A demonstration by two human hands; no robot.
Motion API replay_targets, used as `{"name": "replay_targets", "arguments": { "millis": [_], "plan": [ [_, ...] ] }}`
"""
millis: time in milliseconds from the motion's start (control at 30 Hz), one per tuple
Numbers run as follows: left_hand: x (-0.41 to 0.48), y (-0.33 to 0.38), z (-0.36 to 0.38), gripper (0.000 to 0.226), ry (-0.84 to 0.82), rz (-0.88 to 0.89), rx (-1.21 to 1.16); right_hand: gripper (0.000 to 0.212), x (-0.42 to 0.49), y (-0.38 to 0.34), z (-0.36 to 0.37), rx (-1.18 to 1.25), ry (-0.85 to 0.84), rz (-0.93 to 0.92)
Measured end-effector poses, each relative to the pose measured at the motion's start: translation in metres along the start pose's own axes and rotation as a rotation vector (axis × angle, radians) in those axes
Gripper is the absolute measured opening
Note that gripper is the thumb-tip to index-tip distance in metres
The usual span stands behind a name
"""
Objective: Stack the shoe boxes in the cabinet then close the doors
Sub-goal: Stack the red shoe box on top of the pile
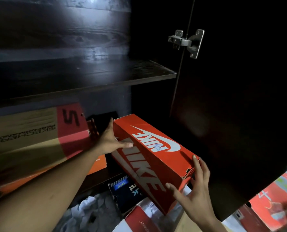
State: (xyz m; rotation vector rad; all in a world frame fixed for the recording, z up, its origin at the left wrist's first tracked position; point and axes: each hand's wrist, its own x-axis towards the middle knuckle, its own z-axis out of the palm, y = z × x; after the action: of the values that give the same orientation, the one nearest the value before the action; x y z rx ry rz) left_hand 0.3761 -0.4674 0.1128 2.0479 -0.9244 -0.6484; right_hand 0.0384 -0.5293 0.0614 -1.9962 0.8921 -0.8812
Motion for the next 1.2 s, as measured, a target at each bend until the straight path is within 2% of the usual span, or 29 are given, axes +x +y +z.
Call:
{"name": "replay_targets", "arguments": {
  "millis": [233, 333, 400, 533, 633, 733, 833, 900, 933, 1033, 1067, 1200],
  "plan": [
    [-0.024, 0.017, 0.007, 0.148, 0.159, 0.091, -0.047, 0.102, 0.001, -0.028, -0.018, -0.040, 0.116, -0.101],
    [-0.042, 0.028, 0.002, 0.153, 0.223, 0.114, -0.047, 0.095, -0.002, -0.048, -0.029, -0.048, 0.177, -0.131],
    [-0.060, 0.041, -0.004, 0.149, 0.260, 0.120, -0.001, 0.090, -0.006, -0.065, -0.040, -0.021, 0.200, -0.151],
    [-0.101, 0.064, -0.017, 0.131, 0.352, 0.098, 0.090, 0.099, -0.013, -0.098, -0.064, 0.107, 0.148, -0.158],
    [-0.132, 0.071, -0.023, 0.127, 0.408, 0.057, 0.140, 0.100, -0.021, -0.105, -0.079, 0.203, 0.050, -0.149],
    [-0.157, 0.059, -0.019, 0.128, 0.399, -0.066, 0.169, 0.098, -0.034, -0.105, -0.086, 0.278, -0.090, -0.051],
    [-0.177, 0.029, -0.007, 0.125, 0.323, -0.188, 0.147, 0.091, -0.048, -0.090, -0.085, 0.345, -0.268, 0.076],
    [-0.195, 0.005, 0.006, 0.095, 0.212, -0.232, 0.062, 0.084, -0.055, -0.072, -0.080, 0.331, -0.342, 0.186],
    [-0.202, -0.006, 0.013, 0.083, 0.185, -0.250, 0.057, 0.082, -0.057, -0.063, -0.077, 0.315, -0.357, 0.242],
    [-0.212, -0.042, 0.033, 0.104, 0.192, -0.291, 0.157, 0.074, -0.062, -0.039, -0.067, 0.279, -0.361, 0.349],
    [-0.208, -0.058, 0.038, 0.103, 0.206, -0.303, 0.190, 0.072, -0.062, -0.035, -0.063, 0.269, -0.355, 0.385],
    [-0.214, -0.054, 0.047, 0.075, 0.309, -0.268, 0.201, 0.074, -0.066, -0.022, -0.053, 0.281, -0.298, 0.499]
  ]
}}
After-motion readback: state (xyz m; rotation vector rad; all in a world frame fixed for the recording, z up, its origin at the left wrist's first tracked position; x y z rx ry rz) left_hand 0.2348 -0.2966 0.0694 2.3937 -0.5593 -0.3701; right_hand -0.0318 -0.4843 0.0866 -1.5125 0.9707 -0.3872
